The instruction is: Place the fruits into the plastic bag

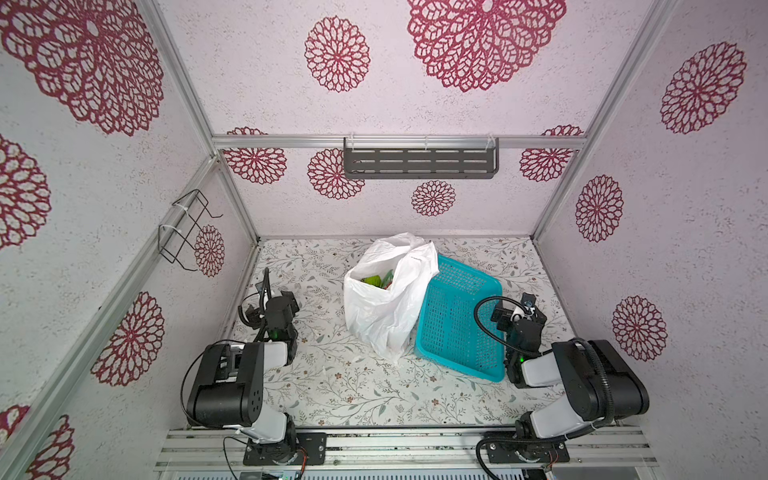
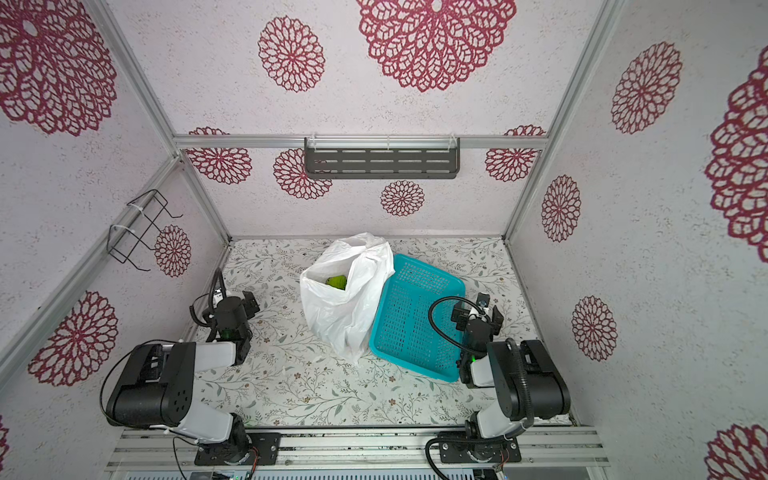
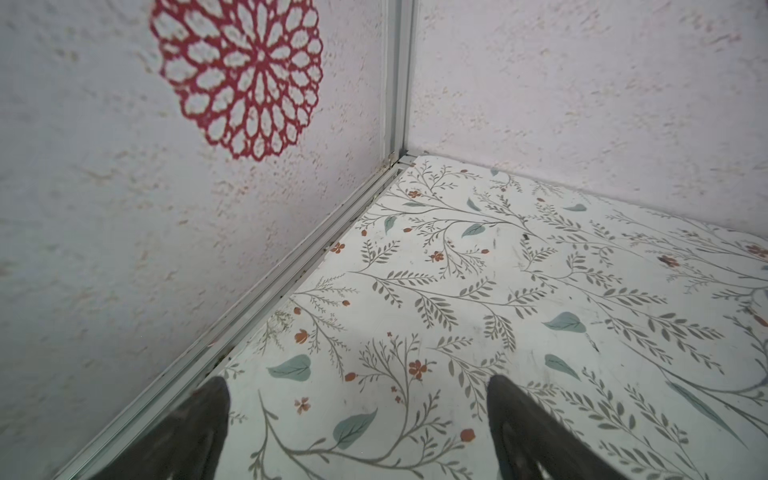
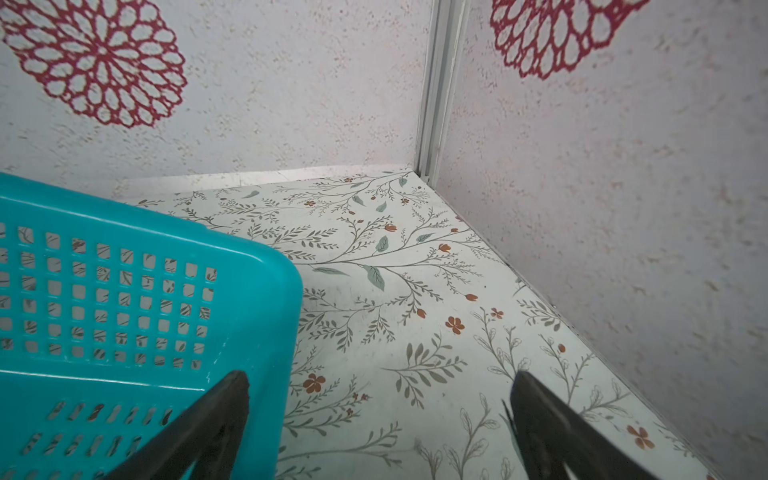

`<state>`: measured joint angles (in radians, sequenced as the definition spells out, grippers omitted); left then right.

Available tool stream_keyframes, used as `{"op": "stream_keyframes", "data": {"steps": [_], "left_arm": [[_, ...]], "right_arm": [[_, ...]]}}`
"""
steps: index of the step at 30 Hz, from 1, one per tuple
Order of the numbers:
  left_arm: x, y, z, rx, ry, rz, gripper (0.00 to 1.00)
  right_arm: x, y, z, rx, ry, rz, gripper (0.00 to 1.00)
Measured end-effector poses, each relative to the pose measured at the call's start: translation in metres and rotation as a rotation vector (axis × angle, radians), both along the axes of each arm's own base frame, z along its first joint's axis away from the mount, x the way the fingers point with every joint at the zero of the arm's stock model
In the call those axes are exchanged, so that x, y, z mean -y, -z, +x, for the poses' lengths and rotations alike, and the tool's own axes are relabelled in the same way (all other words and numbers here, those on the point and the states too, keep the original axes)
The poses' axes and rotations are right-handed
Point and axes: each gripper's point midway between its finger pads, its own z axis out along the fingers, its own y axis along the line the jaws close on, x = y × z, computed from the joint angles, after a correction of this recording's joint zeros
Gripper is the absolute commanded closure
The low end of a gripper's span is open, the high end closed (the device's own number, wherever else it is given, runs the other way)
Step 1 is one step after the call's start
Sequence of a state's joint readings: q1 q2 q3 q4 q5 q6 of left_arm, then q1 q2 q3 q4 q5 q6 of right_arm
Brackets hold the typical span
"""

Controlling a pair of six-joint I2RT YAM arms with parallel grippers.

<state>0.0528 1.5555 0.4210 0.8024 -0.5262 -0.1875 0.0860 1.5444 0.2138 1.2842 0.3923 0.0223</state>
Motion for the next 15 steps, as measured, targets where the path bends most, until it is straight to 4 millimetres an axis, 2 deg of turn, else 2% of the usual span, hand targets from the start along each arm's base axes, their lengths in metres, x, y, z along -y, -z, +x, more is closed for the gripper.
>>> {"op": "stream_keyframes", "data": {"steps": [15], "left_arm": [[0.007, -0.011, 0.008, 0.064, 0.059, -0.012, 0.03]], "right_arm": [[-0.001, 0.000, 0.000, -0.003, -0.006, -0.004, 0.01]]}}
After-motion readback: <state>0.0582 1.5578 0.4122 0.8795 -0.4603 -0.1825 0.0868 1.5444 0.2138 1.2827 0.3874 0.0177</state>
